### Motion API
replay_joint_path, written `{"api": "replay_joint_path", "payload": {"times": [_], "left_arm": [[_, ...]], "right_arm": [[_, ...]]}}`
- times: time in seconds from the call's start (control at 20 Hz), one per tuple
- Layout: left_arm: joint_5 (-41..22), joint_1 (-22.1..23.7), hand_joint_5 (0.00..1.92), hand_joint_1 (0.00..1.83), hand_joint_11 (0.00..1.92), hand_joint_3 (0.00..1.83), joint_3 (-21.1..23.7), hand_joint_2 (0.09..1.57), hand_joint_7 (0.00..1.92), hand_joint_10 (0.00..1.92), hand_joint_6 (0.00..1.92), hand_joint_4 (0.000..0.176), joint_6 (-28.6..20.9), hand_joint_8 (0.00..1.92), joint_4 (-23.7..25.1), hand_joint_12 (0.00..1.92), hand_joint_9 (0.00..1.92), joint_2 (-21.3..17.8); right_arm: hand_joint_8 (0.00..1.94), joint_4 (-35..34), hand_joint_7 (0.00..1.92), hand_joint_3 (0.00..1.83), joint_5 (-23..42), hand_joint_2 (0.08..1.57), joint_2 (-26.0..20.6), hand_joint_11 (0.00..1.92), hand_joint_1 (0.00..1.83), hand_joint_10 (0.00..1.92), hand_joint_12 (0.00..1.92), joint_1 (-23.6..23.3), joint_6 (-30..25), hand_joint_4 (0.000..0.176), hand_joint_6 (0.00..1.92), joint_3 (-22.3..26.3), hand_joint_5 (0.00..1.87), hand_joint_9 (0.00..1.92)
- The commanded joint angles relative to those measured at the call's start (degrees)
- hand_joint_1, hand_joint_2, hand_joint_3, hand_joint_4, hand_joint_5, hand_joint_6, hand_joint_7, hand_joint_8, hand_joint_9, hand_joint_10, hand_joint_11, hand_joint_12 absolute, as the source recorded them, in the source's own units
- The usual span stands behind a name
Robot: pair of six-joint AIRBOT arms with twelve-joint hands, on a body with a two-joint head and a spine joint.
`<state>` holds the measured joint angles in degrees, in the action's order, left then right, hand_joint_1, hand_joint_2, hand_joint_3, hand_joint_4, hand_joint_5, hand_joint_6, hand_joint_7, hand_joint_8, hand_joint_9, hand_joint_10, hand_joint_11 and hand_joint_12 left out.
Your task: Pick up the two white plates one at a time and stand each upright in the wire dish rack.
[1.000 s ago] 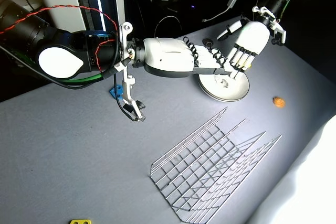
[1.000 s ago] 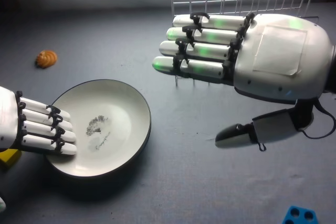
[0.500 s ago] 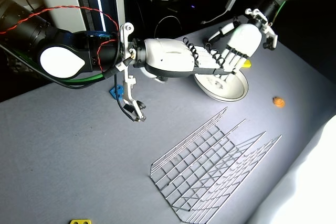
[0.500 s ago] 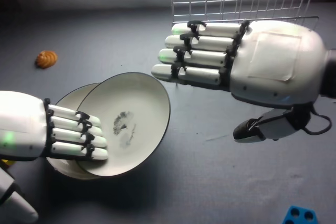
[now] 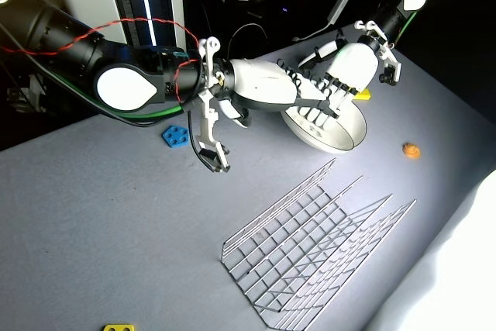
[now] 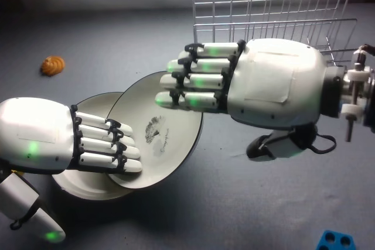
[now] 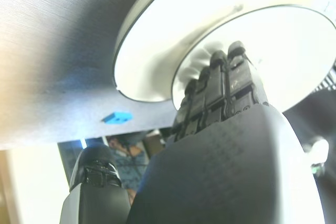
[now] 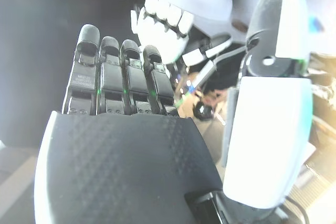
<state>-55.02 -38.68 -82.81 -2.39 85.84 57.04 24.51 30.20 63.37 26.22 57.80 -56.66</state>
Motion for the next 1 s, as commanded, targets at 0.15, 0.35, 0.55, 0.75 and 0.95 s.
{"api": "replay_joint_path", "payload": {"times": [0.15, 0.35, 0.55, 0.75, 0.95], "left_arm": [[-1.9, -0.23, 0.0, 0.0, 0.0, 0.01, 0.12, 1.06, 0.0, 0.0, 0.0, 0.0, 0.16, 0.0, -0.48, 0.0, 0.0, 0.86], [-1.9, -0.23, 0.0, 0.0, 0.0, 0.0, -0.55, 1.05, 0.0, 0.0, 0.0, 0.0, 0.16, 0.0, -1.26, 0.0, 0.0, 1.15], [-1.9, -0.26, 0.0, 0.0, 0.0, 0.0, -1.12, 1.06, 0.0, 0.0, 0.0, 0.0, 0.16, 0.0, -1.33, 0.0, 0.0, 1.37], [-1.92, -0.3, 0.0, 0.0, 0.0, 0.0, -1.54, 1.05, 0.0, 0.0, 0.0, 0.0, 0.16, 0.0, -1.52, 0.0, 0.0, 1.53], [-1.92, -0.37, 0.0, 0.0, 0.0, 0.01, -1.78, 1.06, 0.0, 0.0, 0.0, 0.0, 0.16, 0.0, -1.99, 0.0, 0.0, 1.66]], "right_arm": [[0.0, -0.62, 0.09, 0.0, 4.31, 0.85, 3.22, 0.0, 1.07, 0.0, 0.42, -0.98, 0.19, 0.0, 0.0, -1.77, 0.13, 0.08], [0.01, -0.62, 0.18, 0.0, 3.98, 0.85, 6.18, 0.0, 1.09, 0.01, 0.6, -1.15, 0.19, 0.0, 0.01, -4.23, 0.22, 0.15], [0.01, -0.62, 0.32, 0.0, 3.28, 0.88, 9.69, 0.0, 1.15, 0.01, 0.8, -1.6, 0.19, 0.0, 0.01, -6.25, 0.35, 0.28], [0.01, -0.63, 0.41, 0.01, 3.1, 0.91, 12.62, 0.0, 1.15, 0.02, 0.98, -1.76, 0.19, 0.0, 0.01, -8.32, 0.42, 0.36], [0.01, -0.63, 0.67, 0.0, 3.1, 0.97, 14.36, 0.19, 1.25, 0.02, 1.14, -1.84, 0.26, 0.0, 0.01, -9.87, 0.66, 0.61]]}}
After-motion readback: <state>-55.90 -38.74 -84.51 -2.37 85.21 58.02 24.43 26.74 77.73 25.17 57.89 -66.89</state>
